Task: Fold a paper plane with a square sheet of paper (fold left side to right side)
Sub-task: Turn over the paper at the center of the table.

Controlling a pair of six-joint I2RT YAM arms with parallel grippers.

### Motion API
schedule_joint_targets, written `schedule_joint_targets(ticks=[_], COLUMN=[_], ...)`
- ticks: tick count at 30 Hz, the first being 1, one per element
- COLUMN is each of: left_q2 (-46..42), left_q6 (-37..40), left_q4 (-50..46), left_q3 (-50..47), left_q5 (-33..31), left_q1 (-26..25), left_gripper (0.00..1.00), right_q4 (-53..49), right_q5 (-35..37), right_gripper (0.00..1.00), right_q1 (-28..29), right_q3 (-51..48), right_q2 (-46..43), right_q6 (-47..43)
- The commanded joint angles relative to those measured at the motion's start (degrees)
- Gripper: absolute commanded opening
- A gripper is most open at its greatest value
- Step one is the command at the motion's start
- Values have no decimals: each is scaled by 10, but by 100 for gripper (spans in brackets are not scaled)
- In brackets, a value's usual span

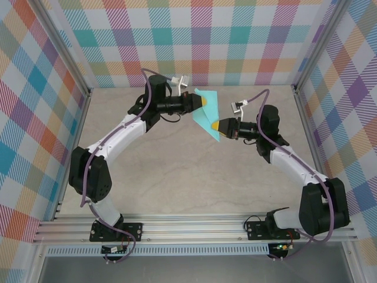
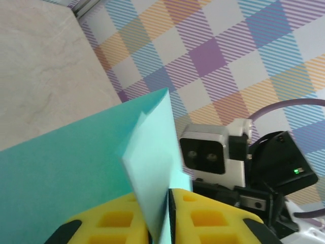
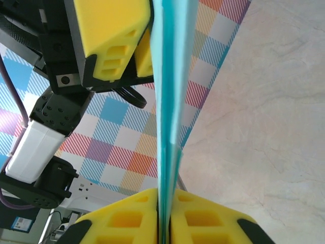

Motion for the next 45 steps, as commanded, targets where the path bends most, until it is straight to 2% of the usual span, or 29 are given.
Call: schedule_joint_targets(ticks=[1, 4, 6, 8, 10, 13, 15, 18, 21, 24, 28, 33, 35, 40, 44, 45], left_q2=[-8, -39, -74, -122, -167, -232, -270, -321, -368, -390, -390, -379, -371, -335, -282, -261], left_q6=[39, 84, 119, 161, 183, 186, 177, 162, 153, 154, 151, 142, 140, 122, 95, 82], left_q4=[-42, -102, -141, -188, -198, -188, -185, -191, -194, -207, -222, -219, -219, -224, -212, -202], left_q3=[-4, -12, -26, -51, -85, -142, -177, -217, -247, -257, -257, -261, -261, -256, -256, -259], left_q5=[-17, -56, -105, -194, -260, -340, -391, -462, -517, -538, -532, -519, -515, -496, -454, -425], left_q1=[15, 34, 44, 45, 45, 45, 44, 44, 44, 44, 44, 44, 44, 45, 46, 47], left_gripper=[35, 52, 56, 60, 62, 64, 64, 65, 68, 71, 71, 72, 72, 72, 73, 73], right_q4=[-119, -302, -436, -569, -648, -724, -765, -823, -874, -915, -959, -974, -960, -867, -828, -818], right_q5=[27, 105, 203, 377, 549, 775, 875, 1007, 1086, 1104, 1100, 1068, 1011, 831, 742, 727], right_gripper=[6, 3, 2, 1, 1, 2, 2, 3, 4, 7, 8, 14, 21, 58, 74, 78], right_q1=[3, 3, 12, 41, 84, 158, 195, 251, 295, 326, 351, 374, 375, 374, 357, 347], right_q3=[35, 76, 112, 159, 192, 234, 269, 323, 371, 423, 498, 552, 556, 487, 423, 401], right_q2=[-20, -28, -22, -5, 19, 68, 110, 188, 276, 366, 477, 553, 556, 472, 379, 354], right_q6=[-99, -217, -299, -364, -397, -414, -416, -417, -406, -388, -365, -357, -364, -392, -388, -383])
